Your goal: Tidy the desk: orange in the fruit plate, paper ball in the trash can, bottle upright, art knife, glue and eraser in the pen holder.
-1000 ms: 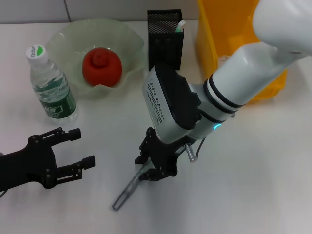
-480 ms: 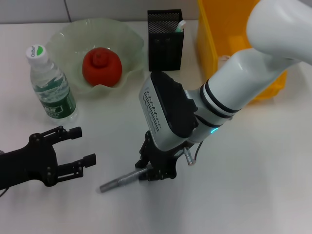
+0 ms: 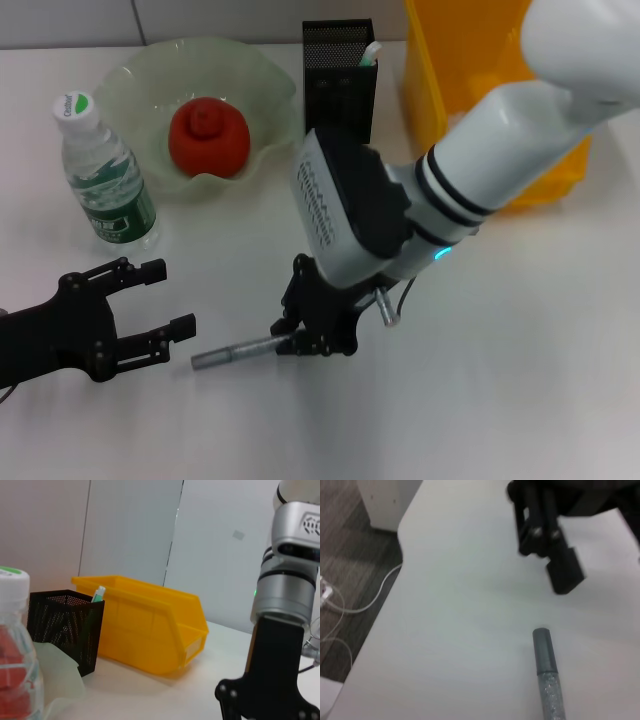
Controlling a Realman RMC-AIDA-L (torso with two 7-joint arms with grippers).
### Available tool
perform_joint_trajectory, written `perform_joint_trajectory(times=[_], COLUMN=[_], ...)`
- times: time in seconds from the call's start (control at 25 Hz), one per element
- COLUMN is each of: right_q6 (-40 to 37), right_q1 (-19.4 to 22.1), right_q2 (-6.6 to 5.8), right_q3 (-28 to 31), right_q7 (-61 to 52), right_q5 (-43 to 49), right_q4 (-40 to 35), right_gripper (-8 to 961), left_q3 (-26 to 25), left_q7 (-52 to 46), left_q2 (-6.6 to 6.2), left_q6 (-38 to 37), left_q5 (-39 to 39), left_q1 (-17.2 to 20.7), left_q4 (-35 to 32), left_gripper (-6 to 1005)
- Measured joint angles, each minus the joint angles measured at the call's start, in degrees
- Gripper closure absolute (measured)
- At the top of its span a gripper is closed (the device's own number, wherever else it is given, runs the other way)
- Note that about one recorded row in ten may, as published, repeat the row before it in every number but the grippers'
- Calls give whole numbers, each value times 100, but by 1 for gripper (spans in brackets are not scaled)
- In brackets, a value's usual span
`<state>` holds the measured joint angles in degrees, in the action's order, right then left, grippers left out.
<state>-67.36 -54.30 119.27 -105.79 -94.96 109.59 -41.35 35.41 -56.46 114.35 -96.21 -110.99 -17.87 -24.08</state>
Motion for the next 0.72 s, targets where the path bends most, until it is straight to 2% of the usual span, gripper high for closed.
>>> perform_joint_trajectory(times=[0.24, 0.44, 0.72], right_q6=[-131, -501, -661], right_q1=[111, 459, 664], right_q2=[-9, -16, 2], right_q3=[693, 1266, 1560], right_q7=[-16, -22, -102], right_q5=[549, 860, 1234], right_q4=[-111, -646, -906], right_gripper=[814, 814, 815], left_q3=[-8, 19, 42], left_q7=[-6, 4, 49], left_q2=[-3, 30, 121], left_q6=[-20, -39, -39], left_q5=[23, -2, -24], left_q1=[9, -64, -184], left_q4=[0, 0, -11], left_gripper=[198, 199, 200])
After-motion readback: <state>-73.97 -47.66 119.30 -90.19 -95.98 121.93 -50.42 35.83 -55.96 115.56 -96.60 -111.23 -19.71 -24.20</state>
